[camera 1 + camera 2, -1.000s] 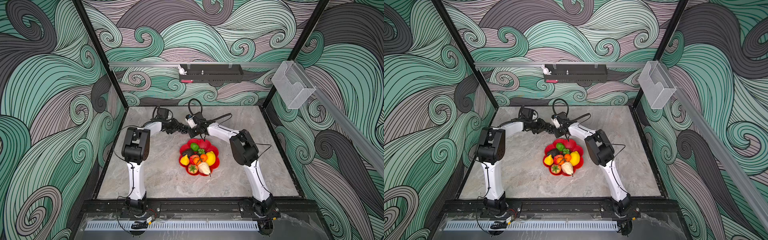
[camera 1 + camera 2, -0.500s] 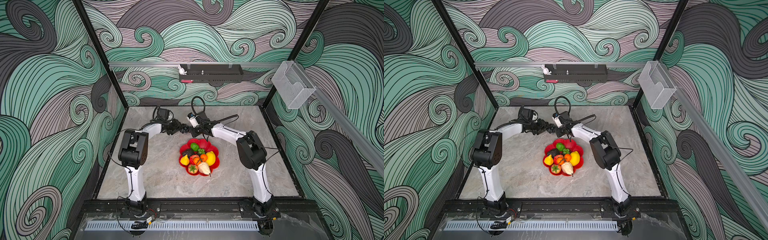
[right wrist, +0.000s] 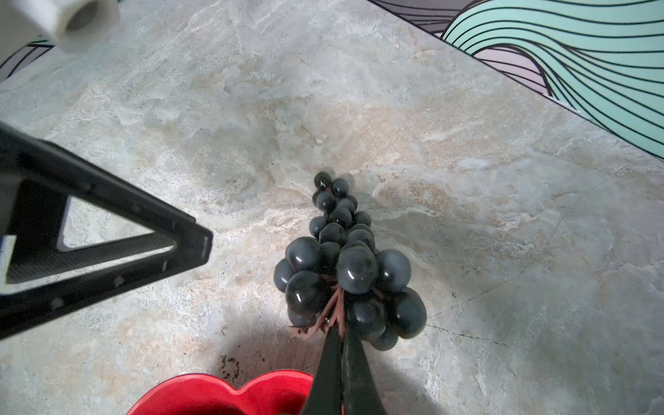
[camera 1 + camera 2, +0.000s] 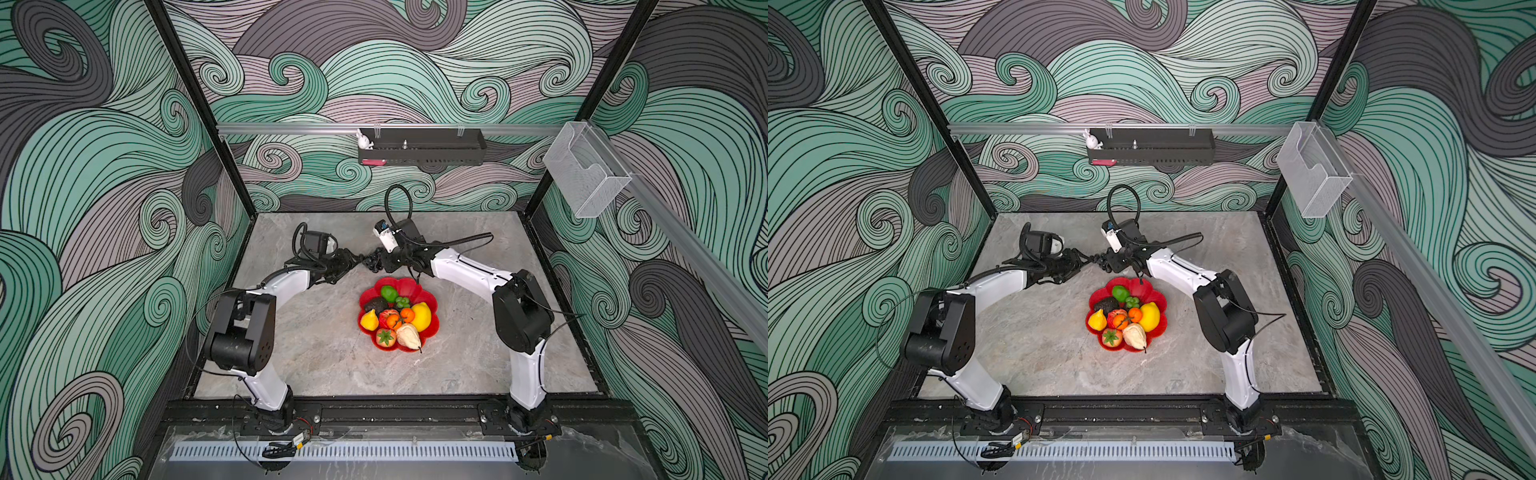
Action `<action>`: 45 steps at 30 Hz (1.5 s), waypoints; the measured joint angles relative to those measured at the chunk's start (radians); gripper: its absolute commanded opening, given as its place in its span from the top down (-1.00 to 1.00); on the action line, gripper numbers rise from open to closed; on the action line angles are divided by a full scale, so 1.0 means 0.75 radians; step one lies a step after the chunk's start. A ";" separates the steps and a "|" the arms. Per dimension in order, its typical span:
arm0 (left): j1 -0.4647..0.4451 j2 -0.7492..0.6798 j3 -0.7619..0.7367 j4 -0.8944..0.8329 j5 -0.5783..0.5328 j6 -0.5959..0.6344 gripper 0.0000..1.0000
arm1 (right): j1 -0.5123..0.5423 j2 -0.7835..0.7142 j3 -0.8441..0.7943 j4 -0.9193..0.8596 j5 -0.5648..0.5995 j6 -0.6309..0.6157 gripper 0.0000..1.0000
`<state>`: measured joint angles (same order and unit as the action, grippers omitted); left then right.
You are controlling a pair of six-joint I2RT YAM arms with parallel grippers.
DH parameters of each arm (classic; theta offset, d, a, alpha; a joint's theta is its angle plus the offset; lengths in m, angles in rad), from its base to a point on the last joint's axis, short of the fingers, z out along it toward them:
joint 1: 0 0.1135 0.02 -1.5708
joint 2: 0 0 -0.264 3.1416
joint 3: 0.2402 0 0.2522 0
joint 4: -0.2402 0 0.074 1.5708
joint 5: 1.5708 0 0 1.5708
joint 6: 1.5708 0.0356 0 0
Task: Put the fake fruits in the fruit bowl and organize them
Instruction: 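Lift the grapes over the bowl with the right gripper while the left withdraws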
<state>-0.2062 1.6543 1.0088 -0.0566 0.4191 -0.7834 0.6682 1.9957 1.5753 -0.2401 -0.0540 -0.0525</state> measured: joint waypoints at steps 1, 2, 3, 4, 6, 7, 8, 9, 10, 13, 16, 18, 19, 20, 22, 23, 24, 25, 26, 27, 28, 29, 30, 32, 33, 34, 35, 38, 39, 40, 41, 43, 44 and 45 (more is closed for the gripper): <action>0.000 -0.033 -0.034 0.015 -0.009 0.001 -0.24 | 0.003 -0.014 -0.003 -0.003 0.005 0.000 1.00; 0.000 -0.064 -0.067 0.027 -0.016 0.006 -0.24 | 0.007 -0.029 -0.007 -0.004 0.012 -0.001 1.00; 0.000 -0.089 -0.094 0.036 -0.024 0.011 -0.24 | 0.009 -0.042 -0.011 -0.003 0.018 0.000 1.00; 0.000 -0.115 -0.121 0.043 -0.031 0.019 -0.24 | 0.011 -0.058 -0.020 0.004 0.025 0.000 1.00; 0.000 -0.167 -0.174 0.048 -0.051 0.043 -0.24 | 0.015 -0.095 -0.049 0.018 0.036 0.001 1.00; 0.000 -0.193 -0.200 0.049 -0.063 0.053 -0.24 | 0.015 -0.117 -0.064 0.020 0.039 0.001 1.00; 0.000 -0.218 -0.226 0.053 -0.074 0.065 -0.25 | 0.015 -0.134 -0.073 0.020 0.042 0.002 1.00; 0.000 -0.241 -0.250 0.058 -0.084 0.075 -0.24 | 0.016 -0.149 -0.077 0.022 0.043 0.002 1.00; 0.000 -0.266 -0.274 0.065 -0.096 0.086 -0.25 | 0.016 -0.161 -0.077 0.021 0.045 0.002 1.00; 0.000 -0.327 -0.328 0.071 -0.109 0.122 -0.25 | 0.018 -0.198 -0.081 0.026 0.056 0.006 1.00; 0.000 -0.357 -0.347 0.080 -0.110 0.162 -0.27 | 0.018 -0.252 -0.107 0.033 0.068 0.012 1.00; 0.000 -0.366 -0.366 0.099 -0.109 0.174 -0.28 | 0.018 -0.282 -0.114 0.033 0.072 0.013 1.00; 0.000 -0.370 -0.377 0.104 -0.109 0.180 -0.28 | 0.018 -0.296 -0.114 0.032 0.072 0.014 1.00; 0.000 -0.371 -0.387 0.107 -0.108 0.186 -0.28 | 0.018 -0.308 -0.114 0.031 0.072 0.014 1.00; 0.000 -0.373 -0.402 0.108 -0.106 0.194 -0.28 | 0.020 -0.329 -0.114 0.025 0.073 0.014 1.00; 0.000 -0.377 -0.408 0.108 -0.105 0.197 -0.28 | 0.020 -0.336 -0.114 0.022 0.073 0.014 1.00; 0.000 -0.382 -0.415 0.108 -0.105 0.198 -0.29 | 0.022 -0.347 -0.114 0.016 0.073 0.014 1.00; 0.000 -0.389 -0.422 0.108 -0.104 0.199 -0.30 | 0.024 -0.357 -0.115 0.012 0.074 0.014 1.00; 0.000 -0.397 -0.427 0.110 -0.105 0.200 -0.30 | 0.025 -0.368 -0.119 0.007 0.074 0.014 1.00; 0.000 -0.404 -0.434 0.114 -0.105 0.202 -0.30 | 0.027 -0.381 -0.124 -0.003 0.074 0.014 1.00; 0.000 -0.412 -0.439 0.117 -0.105 0.204 -0.31 | 0.031 -0.400 -0.131 -0.016 0.076 0.014 1.00; 0.000 -0.417 -0.443 0.119 -0.105 0.205 -0.31 | 0.033 -0.418 -0.138 -0.025 0.077 0.014 1.00; 0.000 -0.424 -0.448 0.124 -0.105 0.208 -0.33 | 0.035 -0.441 -0.150 -0.033 0.078 0.013 1.00; 0.000 -0.437 -0.459 0.130 -0.104 0.208 -0.34 | 0.040 -0.492 -0.170 -0.056 0.083 0.012 1.00; 0.000 -0.443 -0.462 0.130 -0.103 0.207 -0.34 | 0.041 -0.519 -0.179 -0.073 0.088 0.011 1.00; 0.000 -0.448 -0.465 0.132 -0.102 0.207 -0.34 | 0.043 -0.546 -0.187 -0.086 0.093 0.011 1.00; 0.000 -0.452 -0.467 0.136 -0.100 0.207 -0.34 | 0.045 -0.568 -0.193 -0.097 0.098 0.011 1.00; 0.000 -0.461 -0.470 0.138 -0.098 0.207 -0.34 | 0.048 -0.636 -0.225 -0.110 0.110 0.011 1.00; 0.000 -0.463 -0.471 0.138 -0.096 0.207 -0.34 | 0.048 -0.659 -0.243 -0.113 0.115 0.011 1.00; 0.000 -0.466 -0.473 0.140 -0.094 0.207 -0.34 | 0.048 -0.676 -0.260 -0.115 0.123 0.011 1.00; 0.000 -0.466 -0.474 0.140 -0.092 0.206 -0.34 | 0.048 -0.687 -0.275 -0.119 0.128 0.012 1.00; 0.000 -0.466 -0.475 0.139 -0.087 0.194 -0.34 | 0.051 -0.701 -0.311 -0.127 0.134 0.014 1.00; 0.000 -0.466 -0.475 0.139 -0.084 0.187 -0.34 | 0.052 -0.702 -0.326 -0.131 0.136 0.015 1.00; 0.000 -0.466 -0.476 0.139 -0.079 0.180 -0.34 | 0.054 -0.702 -0.345 -0.136 0.140 0.017 1.00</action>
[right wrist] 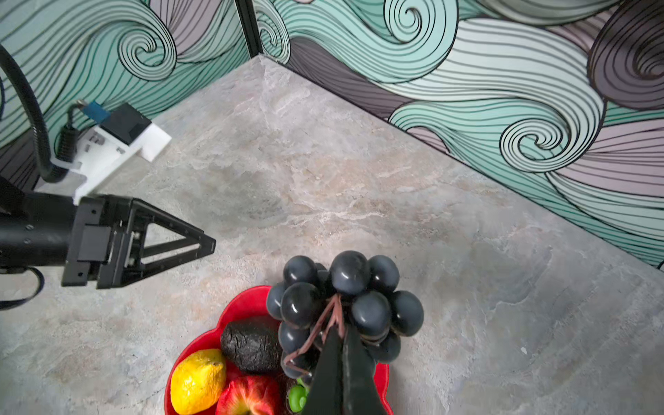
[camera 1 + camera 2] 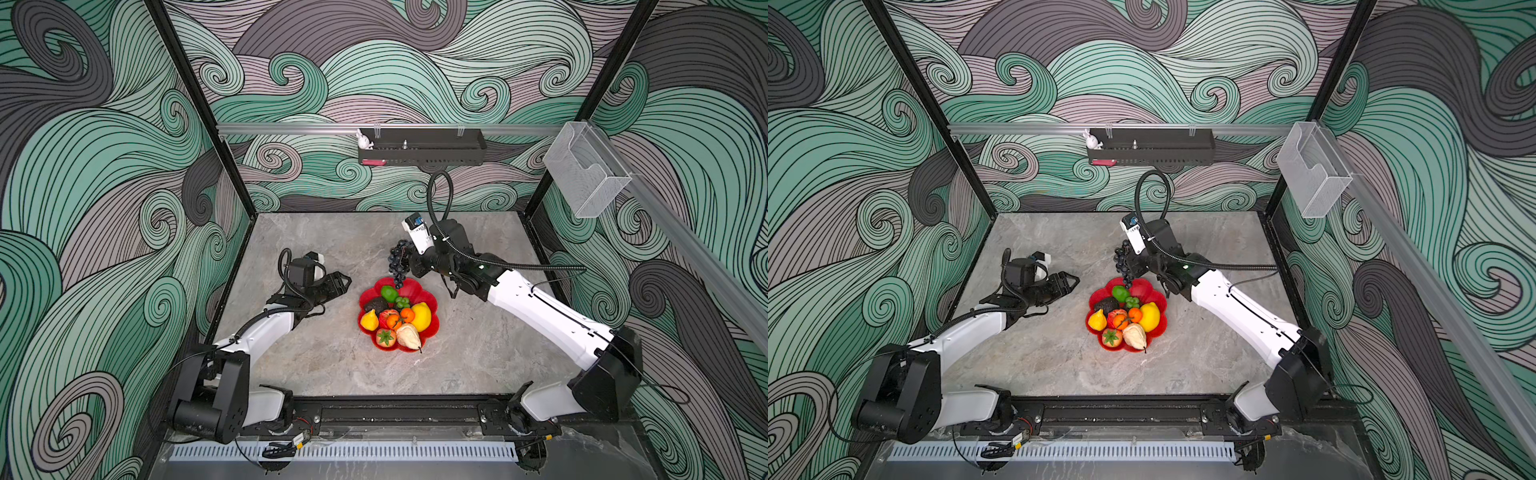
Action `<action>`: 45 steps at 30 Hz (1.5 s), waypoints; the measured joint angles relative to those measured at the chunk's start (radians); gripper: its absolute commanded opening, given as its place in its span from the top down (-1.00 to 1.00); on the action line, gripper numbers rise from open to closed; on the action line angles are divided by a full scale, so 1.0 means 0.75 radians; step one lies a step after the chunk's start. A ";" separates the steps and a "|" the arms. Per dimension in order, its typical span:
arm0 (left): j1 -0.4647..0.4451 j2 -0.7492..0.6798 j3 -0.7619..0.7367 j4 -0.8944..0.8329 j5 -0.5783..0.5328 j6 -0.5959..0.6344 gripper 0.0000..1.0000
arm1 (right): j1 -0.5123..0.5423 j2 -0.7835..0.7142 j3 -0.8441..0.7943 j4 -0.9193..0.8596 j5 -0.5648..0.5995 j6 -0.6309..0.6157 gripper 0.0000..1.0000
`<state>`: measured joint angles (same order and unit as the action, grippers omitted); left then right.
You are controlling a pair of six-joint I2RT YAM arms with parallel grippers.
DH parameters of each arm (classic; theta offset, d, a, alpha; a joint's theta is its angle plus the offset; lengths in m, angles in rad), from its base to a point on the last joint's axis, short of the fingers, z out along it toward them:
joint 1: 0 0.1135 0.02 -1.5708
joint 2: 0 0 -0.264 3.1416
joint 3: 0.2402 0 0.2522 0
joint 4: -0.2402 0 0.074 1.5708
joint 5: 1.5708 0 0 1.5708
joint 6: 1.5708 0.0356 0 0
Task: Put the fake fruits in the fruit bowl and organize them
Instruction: 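Lift the grapes over the bowl with the right gripper while the left withdraws, then lower the grapes onto the fruit in the bowl and open the right gripper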
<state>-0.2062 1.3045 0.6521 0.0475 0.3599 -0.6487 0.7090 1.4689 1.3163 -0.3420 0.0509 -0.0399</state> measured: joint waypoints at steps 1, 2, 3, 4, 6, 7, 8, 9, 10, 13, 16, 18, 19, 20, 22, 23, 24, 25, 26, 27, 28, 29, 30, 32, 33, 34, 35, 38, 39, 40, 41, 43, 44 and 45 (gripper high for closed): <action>0.000 -0.001 -0.002 0.001 0.008 -0.013 -0.34 | 0.003 0.001 -0.023 -0.003 0.004 0.005 1.00; 0.000 -0.001 -0.004 0.003 0.014 -0.021 -0.34 | 0.006 0.001 -0.040 -0.009 0.007 0.011 1.00; 0.000 -0.005 -0.009 0.004 0.019 -0.030 -0.35 | 0.009 0.001 -0.056 -0.013 0.008 0.022 1.00; 0.000 -0.011 -0.017 0.004 0.024 -0.036 -0.35 | 0.013 0.002 -0.070 -0.016 0.010 0.034 1.00; 0.000 -0.033 -0.031 -0.002 0.031 -0.046 -0.35 | 0.023 0.008 -0.086 -0.020 0.023 0.054 1.00; 0.000 -0.045 -0.036 -0.004 0.033 -0.048 -0.35 | 0.030 0.013 -0.088 -0.020 0.030 0.063 1.00; 0.000 -0.053 -0.039 -0.006 0.035 -0.049 -0.35 | 0.034 0.019 -0.089 -0.021 0.034 0.071 1.00; 0.000 -0.064 -0.042 -0.006 0.036 -0.050 -0.35 | 0.039 0.026 -0.089 -0.019 0.039 0.082 1.00; 0.000 -0.075 -0.044 -0.007 0.037 -0.051 -0.35 | 0.044 0.033 -0.091 -0.020 0.041 0.093 1.00; 0.000 -0.102 -0.048 -0.013 0.039 -0.054 -0.35 | 0.055 0.037 -0.116 -0.020 0.043 0.120 1.00; 0.000 -0.108 -0.055 -0.013 0.039 -0.055 -0.35 | 0.060 0.037 -0.159 -0.026 0.045 0.145 1.00; 0.000 -0.108 -0.064 -0.015 0.039 -0.057 -0.35 | 0.060 0.035 -0.191 -0.042 0.045 0.164 1.00; 0.000 -0.108 -0.066 -0.021 0.039 -0.057 -0.35 | 0.060 0.032 -0.209 -0.055 0.045 0.170 1.00; 0.000 -0.108 -0.067 -0.025 0.039 -0.058 -0.35 | 0.060 0.029 -0.221 -0.067 0.044 0.174 1.00; 0.000 -0.108 -0.069 -0.036 0.038 -0.058 -0.35 | 0.060 0.017 -0.242 -0.100 0.045 0.186 1.00; 0.000 -0.108 -0.070 -0.038 0.038 -0.058 -0.35 | 0.060 0.010 -0.250 -0.110 0.045 0.196 1.00; 0.000 -0.108 -0.070 -0.039 0.038 -0.058 -0.35 | 0.060 -0.001 -0.260 -0.117 0.044 0.204 1.00; 0.000 -0.108 -0.070 -0.039 0.039 -0.059 -0.35 | 0.059 -0.015 -0.272 -0.124 0.045 0.213 1.00; 0.000 -0.108 -0.070 -0.041 0.039 -0.059 -0.35 | 0.058 -0.025 -0.280 -0.129 0.044 0.224 1.00; 0.000 -0.108 -0.070 -0.043 0.039 -0.059 -0.35 | 0.056 -0.036 -0.287 -0.137 0.043 0.237 1.00; 0.000 -0.108 -0.070 -0.044 0.038 -0.059 -0.35 | 0.053 -0.043 -0.292 -0.145 0.039 0.249 1.00; 0.000 -0.108 -0.070 -0.045 0.038 -0.059 -0.35 | 0.050 -0.047 -0.297 -0.148 0.037 0.261 1.00; 0.000 -0.108 -0.070 -0.046 0.038 -0.059 -0.35 | 0.045 -0.051 -0.305 -0.150 0.034 0.276 1.00; 0.000 -0.110 -0.070 -0.049 0.038 -0.059 -0.35 | 0.033 -0.056 -0.321 -0.158 0.029 0.302 1.00; 0.000 -0.110 -0.070 -0.051 0.038 -0.059 -0.35 | 0.024 -0.058 -0.332 -0.164 0.025 0.319 1.00; 0.000 -0.111 -0.070 -0.053 0.037 -0.059 -0.35 | 0.015 -0.058 -0.340 -0.172 0.022 0.335 1.00; 0.000 -0.111 -0.070 -0.054 0.037 -0.059 -0.35 | 0.008 -0.058 -0.348 -0.176 0.017 0.348 1.00; 0.000 -0.111 -0.070 -0.057 0.037 -0.059 -0.35 | -0.016 -0.058 -0.376 -0.193 0.001 0.390 1.00; 0.000 -0.111 -0.070 -0.060 0.036 -0.059 -0.35 | -0.021 -0.058 -0.385 -0.198 -0.003 0.403 1.00; 0.000 -0.111 -0.070 -0.061 0.035 -0.059 -0.35 | -0.025 -0.058 -0.394 -0.201 -0.007 0.414 1.00; 0.000 -0.111 -0.070 -0.062 0.035 -0.059 -0.35 | -0.027 -0.058 -0.402 -0.205 -0.010 0.425 1.00; 0.000 -0.111 -0.070 -0.062 0.035 -0.059 -0.35 | -0.031 -0.058 -0.423 -0.210 -0.014 0.449 1.00; 0.000 -0.111 -0.070 -0.062 0.035 -0.059 -0.35 | -0.032 -0.058 -0.433 -0.211 -0.018 0.459 1.00; 0.000 -0.111 -0.070 -0.063 0.035 -0.059 -0.35 | -0.033 -0.058 -0.441 -0.215 -0.020 0.472 1.00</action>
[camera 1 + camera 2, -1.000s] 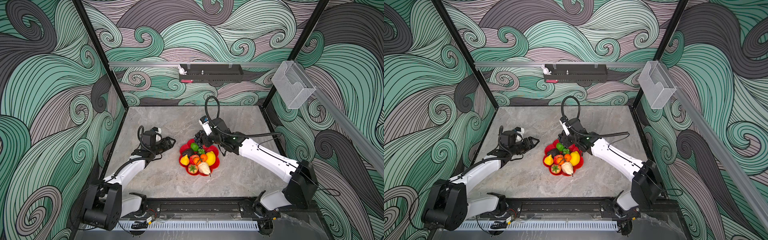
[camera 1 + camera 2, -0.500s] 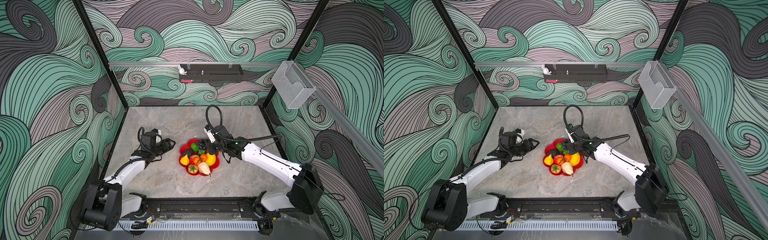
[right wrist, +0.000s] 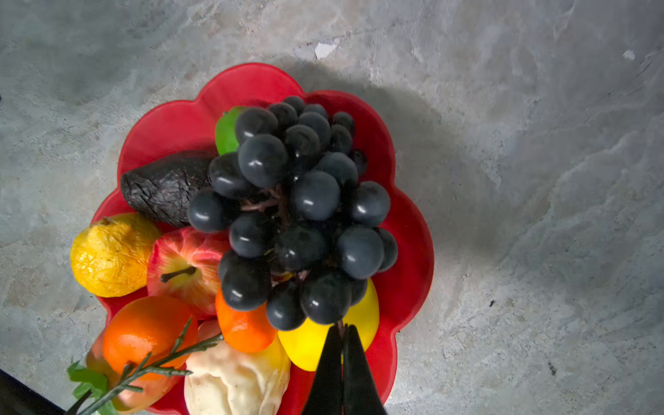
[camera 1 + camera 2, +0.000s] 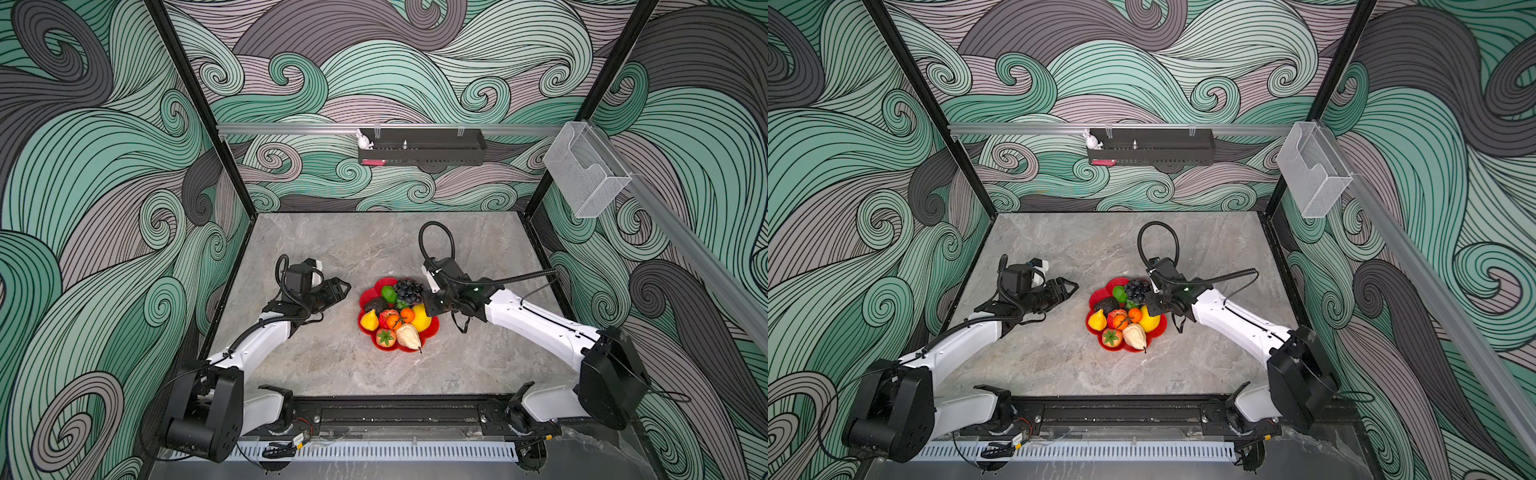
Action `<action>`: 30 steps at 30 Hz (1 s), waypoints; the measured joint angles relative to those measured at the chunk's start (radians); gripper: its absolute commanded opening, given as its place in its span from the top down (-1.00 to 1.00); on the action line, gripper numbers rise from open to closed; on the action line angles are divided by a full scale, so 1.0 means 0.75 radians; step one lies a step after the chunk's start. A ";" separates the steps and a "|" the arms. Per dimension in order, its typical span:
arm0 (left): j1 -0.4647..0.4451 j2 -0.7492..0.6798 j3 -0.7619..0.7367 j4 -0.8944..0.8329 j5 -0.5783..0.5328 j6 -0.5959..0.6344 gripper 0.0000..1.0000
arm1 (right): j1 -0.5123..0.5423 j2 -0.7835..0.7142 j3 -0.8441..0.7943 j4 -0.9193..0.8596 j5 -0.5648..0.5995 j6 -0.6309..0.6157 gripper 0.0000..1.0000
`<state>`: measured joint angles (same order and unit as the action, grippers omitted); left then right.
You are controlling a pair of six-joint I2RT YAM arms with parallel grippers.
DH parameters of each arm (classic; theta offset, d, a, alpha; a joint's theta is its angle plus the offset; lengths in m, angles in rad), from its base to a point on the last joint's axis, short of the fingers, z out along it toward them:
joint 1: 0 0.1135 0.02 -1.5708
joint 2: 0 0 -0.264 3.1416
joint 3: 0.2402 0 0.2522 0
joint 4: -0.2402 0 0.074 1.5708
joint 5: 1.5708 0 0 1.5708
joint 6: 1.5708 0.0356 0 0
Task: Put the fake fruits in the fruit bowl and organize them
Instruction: 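Lower the grapes onto the fruit in the bowl and open the right gripper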
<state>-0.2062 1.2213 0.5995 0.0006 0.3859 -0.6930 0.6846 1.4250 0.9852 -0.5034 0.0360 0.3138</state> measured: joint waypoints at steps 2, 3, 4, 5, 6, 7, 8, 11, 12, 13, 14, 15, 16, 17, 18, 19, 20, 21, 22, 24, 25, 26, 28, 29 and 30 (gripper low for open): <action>0.000 0.000 -0.001 0.001 0.000 0.000 -0.34 | -0.010 0.000 -0.017 -0.010 -0.011 0.024 1.00; 0.000 0.000 -0.002 0.001 -0.001 0.000 -0.35 | -0.019 0.000 -0.022 -0.018 -0.016 0.040 1.00; 0.000 -0.002 -0.006 0.004 -0.002 -0.001 -0.35 | -0.028 0.000 -0.026 -0.024 -0.019 0.052 1.00; 0.000 -0.005 -0.014 0.006 -0.006 -0.001 -0.35 | -0.037 0.000 -0.031 -0.028 -0.021 0.063 1.00; 0.000 -0.011 -0.024 0.005 -0.011 -0.001 -0.35 | -0.043 0.000 -0.034 -0.033 -0.023 0.076 1.00; 0.000 -0.018 -0.033 0.003 -0.014 -0.001 -0.35 | -0.047 0.000 -0.036 -0.034 -0.023 0.084 1.00; 0.000 -0.024 -0.039 0.000 -0.017 -0.001 -0.35 | -0.052 0.000 -0.038 -0.038 -0.024 0.091 1.00; 0.000 -0.032 -0.042 0.001 -0.024 -0.001 -0.35 | -0.053 0.000 -0.038 -0.038 -0.035 0.098 1.00; 0.000 -0.033 -0.042 0.001 -0.026 -0.002 -0.35 | -0.053 0.001 -0.038 -0.038 -0.046 0.099 1.00; 0.000 -0.034 -0.042 0.000 -0.026 -0.004 -0.35 | -0.053 0.001 -0.038 -0.037 -0.051 0.099 1.00; 0.000 -0.036 -0.042 0.001 -0.027 -0.005 -0.35 | -0.052 0.001 -0.038 -0.037 -0.060 0.100 1.00; 0.000 -0.037 -0.042 0.001 -0.030 -0.005 -0.35 | -0.053 0.001 -0.038 -0.035 -0.076 0.098 1.00; 0.000 -0.037 -0.042 0.001 -0.032 -0.005 -0.35 | -0.053 0.002 -0.038 -0.032 -0.090 0.097 1.00; 0.000 -0.037 -0.042 0.001 -0.035 -0.005 -0.35 | -0.051 0.003 -0.038 -0.027 -0.105 0.097 1.00; 0.000 -0.037 -0.042 0.001 -0.037 -0.005 -0.35 | -0.051 0.006 -0.038 -0.024 -0.120 0.097 1.00; 0.000 -0.038 -0.042 0.001 -0.040 -0.005 -0.35 | -0.049 0.008 -0.038 -0.020 -0.129 0.097 1.00; 0.000 -0.038 -0.042 0.001 -0.044 -0.005 -0.35 | -0.047 0.010 -0.038 -0.018 -0.136 0.096 1.00; 0.000 -0.038 -0.042 0.001 -0.047 -0.005 -0.35 | -0.043 0.013 -0.038 -0.017 -0.140 0.096 1.00; 0.000 -0.038 -0.042 0.001 -0.050 -0.005 -0.35 | -0.041 0.015 -0.038 -0.017 -0.143 0.096 1.00; 0.000 -0.038 -0.042 0.001 -0.055 -0.005 -0.35 | -0.040 0.017 -0.038 -0.018 -0.144 0.095 1.00; 0.000 -0.039 -0.042 0.000 -0.057 -0.004 -0.35 | -0.040 0.017 -0.038 -0.018 -0.143 0.095 1.00; 0.000 -0.041 -0.042 -0.001 -0.061 -0.004 -0.35 | -0.039 0.017 -0.038 -0.018 -0.142 0.092 1.00; 0.000 -0.052 -0.042 0.000 -0.070 -0.004 -0.35 | -0.039 0.017 -0.038 -0.020 -0.137 0.086 0.87; 0.000 -0.057 -0.042 -0.001 -0.076 -0.004 -0.35 | -0.039 0.017 -0.038 -0.023 -0.133 0.082 0.77; 0.000 -0.064 -0.042 -0.001 -0.082 -0.003 -0.35 | -0.039 0.016 -0.037 -0.028 -0.130 0.079 0.64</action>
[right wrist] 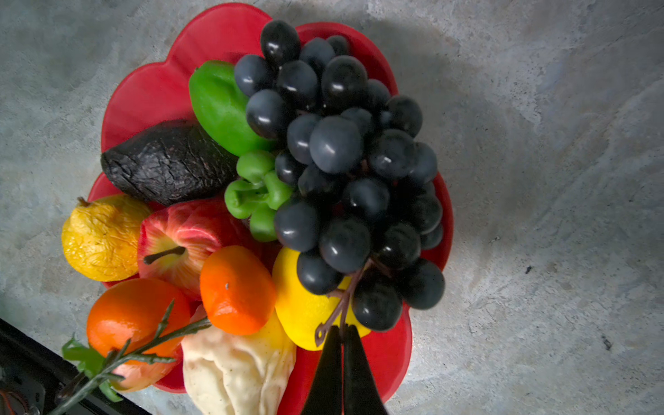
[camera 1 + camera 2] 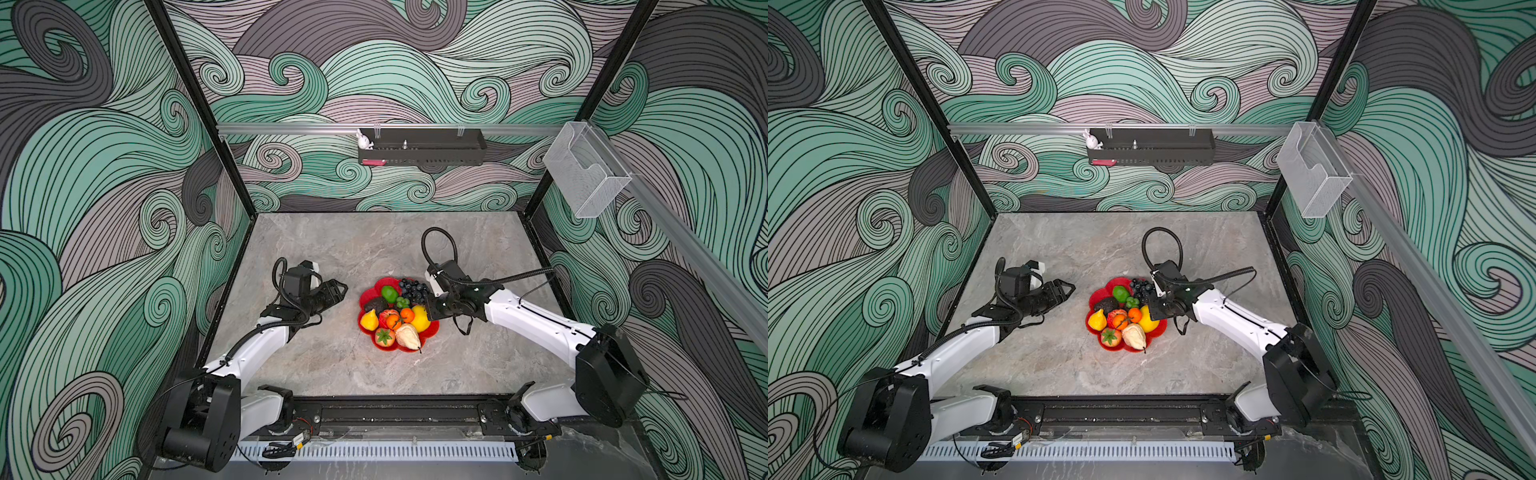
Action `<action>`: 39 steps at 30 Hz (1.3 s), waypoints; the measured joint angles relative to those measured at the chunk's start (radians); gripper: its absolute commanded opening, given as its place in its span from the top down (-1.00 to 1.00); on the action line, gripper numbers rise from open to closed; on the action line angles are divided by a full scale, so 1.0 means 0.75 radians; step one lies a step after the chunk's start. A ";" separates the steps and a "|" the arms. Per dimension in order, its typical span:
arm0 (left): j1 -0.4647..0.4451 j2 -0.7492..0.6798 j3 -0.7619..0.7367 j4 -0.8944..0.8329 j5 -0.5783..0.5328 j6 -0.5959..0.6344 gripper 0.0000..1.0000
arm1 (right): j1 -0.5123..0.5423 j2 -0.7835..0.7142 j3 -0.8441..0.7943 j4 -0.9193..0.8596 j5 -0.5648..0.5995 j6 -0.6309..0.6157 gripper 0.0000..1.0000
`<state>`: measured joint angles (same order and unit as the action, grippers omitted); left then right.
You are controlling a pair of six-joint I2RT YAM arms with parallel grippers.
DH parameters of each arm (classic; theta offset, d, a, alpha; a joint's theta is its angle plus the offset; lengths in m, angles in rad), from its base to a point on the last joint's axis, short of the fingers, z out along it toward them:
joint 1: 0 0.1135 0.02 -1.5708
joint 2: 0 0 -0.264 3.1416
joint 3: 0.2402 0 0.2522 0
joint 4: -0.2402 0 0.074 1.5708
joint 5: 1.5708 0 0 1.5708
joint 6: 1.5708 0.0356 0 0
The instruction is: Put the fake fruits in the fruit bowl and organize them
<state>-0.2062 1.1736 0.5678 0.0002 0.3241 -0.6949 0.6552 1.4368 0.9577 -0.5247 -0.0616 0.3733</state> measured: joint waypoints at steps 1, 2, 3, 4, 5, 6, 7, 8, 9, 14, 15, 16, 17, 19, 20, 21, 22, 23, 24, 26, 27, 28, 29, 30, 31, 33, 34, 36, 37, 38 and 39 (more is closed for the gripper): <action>0.000 -0.005 0.001 0.001 -0.005 0.001 -0.35 | -0.001 -0.001 0.003 -0.007 0.003 -0.006 0.52; 0.000 -0.009 0.003 -0.001 -0.013 0.004 -0.35 | -0.002 -0.001 0.007 -0.017 0.005 -0.008 0.42; 0.000 -0.011 0.008 -0.002 -0.023 0.006 -0.35 | -0.003 -0.002 0.012 -0.026 0.011 -0.012 0.32; 0.000 -0.013 0.013 -0.001 -0.034 0.008 -0.36 | -0.004 -0.004 0.017 -0.032 0.016 -0.018 0.24; 0.000 -0.015 0.021 -0.003 -0.044 0.009 -0.35 | -0.004 -0.009 0.023 -0.042 0.025 -0.027 0.16; 0.000 -0.017 0.032 -0.004 -0.058 0.011 -0.35 | -0.004 -0.017 0.029 -0.052 0.033 -0.031 0.09; 0.000 -0.020 0.043 -0.004 -0.070 0.014 -0.36 | -0.005 -0.029 0.035 -0.061 0.044 -0.033 0.05; 0.000 -0.023 0.054 -0.003 -0.085 0.015 -0.36 | -0.007 -0.047 0.039 -0.071 0.058 -0.035 0.02; 0.000 -0.027 0.065 -0.002 -0.104 0.016 -0.37 | -0.010 -0.071 0.040 -0.079 0.073 -0.039 -0.01; 0.000 -0.065 0.103 -0.004 -0.221 0.008 -0.40 | -0.055 -0.214 0.053 -0.105 0.133 -0.043 -0.20; 0.000 -0.081 0.106 -0.004 -0.252 0.007 -0.41 | -0.070 -0.251 0.057 -0.102 0.157 -0.046 -0.28; 0.000 -0.096 0.108 -0.004 -0.280 0.006 -0.41 | -0.082 -0.283 0.059 -0.097 0.183 -0.047 -0.34; 0.000 -0.116 0.110 -0.003 -0.319 0.007 -0.43 | -0.095 -0.320 0.059 -0.085 0.217 -0.051 -0.37; -0.001 -0.143 0.110 0.023 -0.403 0.027 -0.44 | -0.123 -0.398 0.054 -0.039 0.320 -0.062 -0.27; -0.003 -0.148 0.110 0.043 -0.454 0.046 -0.47 | -0.141 -0.441 0.035 0.016 0.379 -0.068 -0.26; -0.005 -0.147 0.110 0.061 -0.515 0.066 -0.67 | -0.167 -0.486 -0.003 0.090 0.433 -0.066 -0.43; -0.005 -0.142 0.110 0.065 -0.567 0.089 -0.85 | -0.199 -0.523 -0.047 0.159 0.477 -0.058 -0.58; -0.005 -0.135 0.109 0.067 -0.640 0.106 -0.97 | -0.238 -0.555 -0.103 0.237 0.521 -0.047 -0.60; -0.005 -0.130 0.103 0.072 -0.701 0.116 -0.97 | -0.284 -0.576 -0.167 0.314 0.565 -0.038 -0.61; -0.005 -0.127 0.084 0.076 -0.823 0.157 -0.97 | -0.364 -0.572 -0.275 0.440 0.635 -0.027 -0.61; -0.005 -0.125 0.077 0.076 -0.885 0.185 -0.97 | -0.393 -0.547 -0.318 0.496 0.664 -0.028 -0.63; -0.005 -0.117 0.077 0.076 -0.939 0.219 -0.97 | -0.411 -0.517 -0.351 0.543 0.688 -0.035 -0.66; -0.005 -0.103 0.077 0.080 -0.993 0.257 -0.97 | -0.425 -0.475 -0.381 0.592 0.717 -0.050 -0.71; -0.005 -0.083 0.078 0.084 -1.048 0.297 -0.97 | -0.432 -0.432 -0.398 0.629 0.743 -0.068 -0.76; -0.005 -0.061 0.078 0.090 -1.094 0.337 -0.97 | -0.439 -0.392 -0.404 0.652 0.768 -0.082 -0.79; -0.005 0.004 0.075 0.126 -1.185 0.433 -0.97 | -0.448 -0.301 -0.405 0.712 0.833 -0.128 -0.83; -0.004 0.040 0.075 0.153 -1.222 0.483 -0.97 | -0.451 -0.268 -0.405 0.737 0.858 -0.150 -0.85; 0.005 0.118 0.070 0.205 -1.292 0.569 -0.97 | -0.458 -0.197 -0.410 0.811 0.908 -0.212 -0.84; 0.010 0.151 0.068 0.222 -1.315 0.605 -0.97 | -0.461 -0.173 -0.416 0.845 0.922 -0.249 -0.86; 0.016 0.185 0.065 0.245 -1.334 0.633 -0.97 | -0.465 -0.150 -0.433 0.908 0.933 -0.296 -0.87; 0.024 0.227 0.063 0.276 -1.353 0.664 -0.97 | -0.471 -0.129 -0.462 0.987 0.942 -0.343 -0.88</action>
<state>-0.1879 1.3437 0.6147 0.2073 -0.6910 -0.1970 0.3019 1.3399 0.6113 0.2153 0.6449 0.1162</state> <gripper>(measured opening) 0.986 0.935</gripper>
